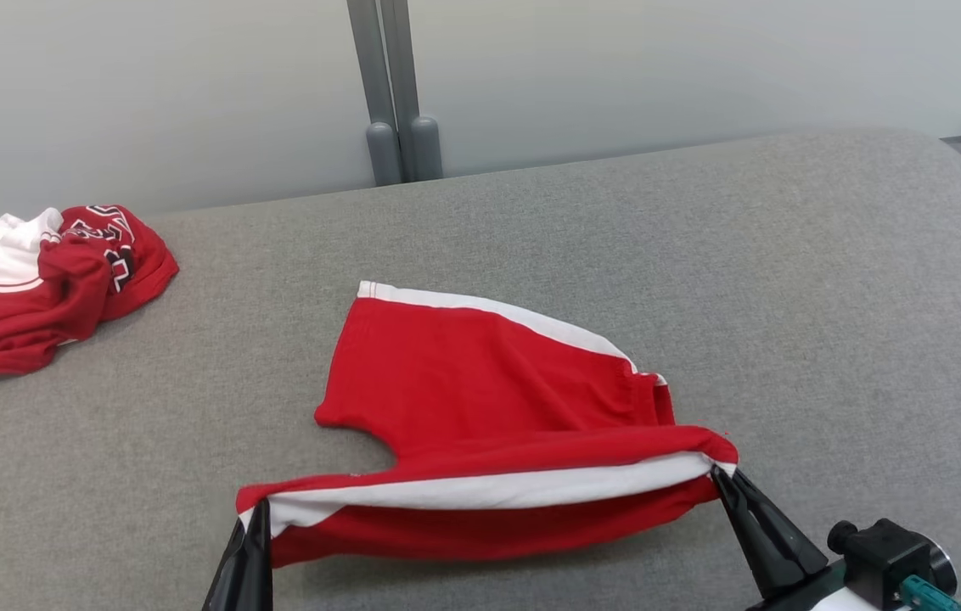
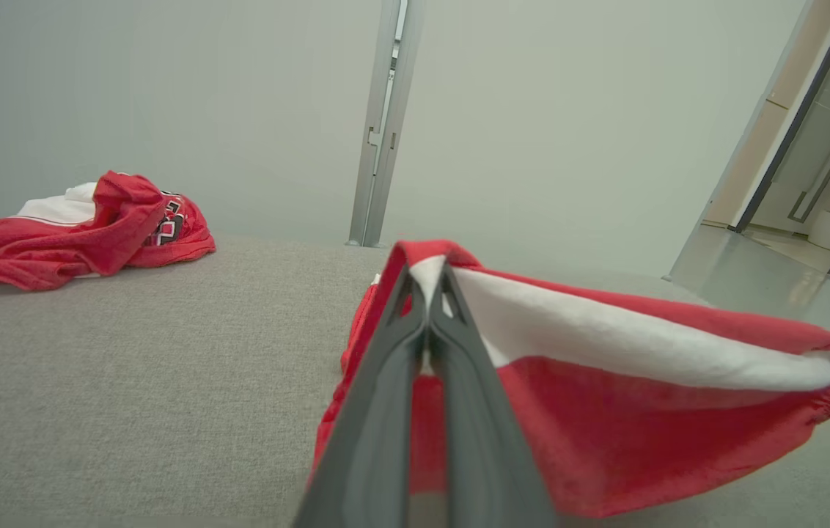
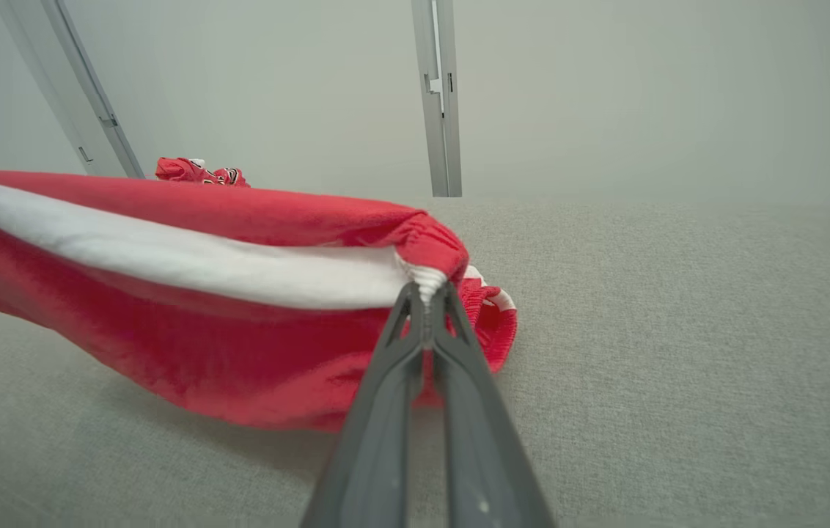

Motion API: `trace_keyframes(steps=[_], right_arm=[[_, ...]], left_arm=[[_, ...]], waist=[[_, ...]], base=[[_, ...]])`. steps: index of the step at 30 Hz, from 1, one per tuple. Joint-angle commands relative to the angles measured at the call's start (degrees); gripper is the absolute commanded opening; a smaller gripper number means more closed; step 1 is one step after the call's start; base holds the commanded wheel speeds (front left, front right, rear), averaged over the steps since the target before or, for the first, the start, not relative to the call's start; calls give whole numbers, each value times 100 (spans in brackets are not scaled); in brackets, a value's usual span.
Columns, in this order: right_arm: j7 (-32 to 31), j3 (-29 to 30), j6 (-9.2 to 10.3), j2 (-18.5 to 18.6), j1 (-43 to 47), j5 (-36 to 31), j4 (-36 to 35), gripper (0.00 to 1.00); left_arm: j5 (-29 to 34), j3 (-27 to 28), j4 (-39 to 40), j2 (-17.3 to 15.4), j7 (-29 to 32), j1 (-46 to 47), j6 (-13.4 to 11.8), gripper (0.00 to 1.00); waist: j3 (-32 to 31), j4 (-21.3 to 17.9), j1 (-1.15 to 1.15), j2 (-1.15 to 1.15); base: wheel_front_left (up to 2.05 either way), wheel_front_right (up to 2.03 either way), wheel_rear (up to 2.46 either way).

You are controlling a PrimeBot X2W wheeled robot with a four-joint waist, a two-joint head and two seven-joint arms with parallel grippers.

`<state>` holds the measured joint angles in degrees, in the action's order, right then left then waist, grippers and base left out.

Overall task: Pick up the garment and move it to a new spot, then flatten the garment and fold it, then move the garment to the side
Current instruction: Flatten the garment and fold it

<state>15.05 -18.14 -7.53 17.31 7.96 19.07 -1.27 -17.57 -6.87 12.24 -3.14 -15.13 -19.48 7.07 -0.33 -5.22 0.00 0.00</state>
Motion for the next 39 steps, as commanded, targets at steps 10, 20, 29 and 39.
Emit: trace_keyframes(steps=[10, 20, 29, 39], right_arm=[[18, 157, 8, -527, -643, -282, 792, 0], [19, 347, 8, -1141, -1820, -312, 2017, 0], [19, 320, 8, -1421, -2740, -307, 2770, 0], [18, 95, 8, -1435, -3183, 67, 3094, 0]], left_arm=[[-58, -3, -1437, -212, -3, 1481, 34, 0], [15, -302, -3549, -587, 43, 3693, 37, 0], [219, -550, -5373, -732, 160, 5316, 34, 0], [350, -705, -6498, -819, 205, 6356, -20, 0]], waist=[[429, -7, 0, 0], [1210, -358, 0, 0], [1804, -713, 0, 0], [2014, -894, 0, 0]], base=[[0, 0, 0], [0, 0, 0], [0, 0, 0], [0, 0, 0]])
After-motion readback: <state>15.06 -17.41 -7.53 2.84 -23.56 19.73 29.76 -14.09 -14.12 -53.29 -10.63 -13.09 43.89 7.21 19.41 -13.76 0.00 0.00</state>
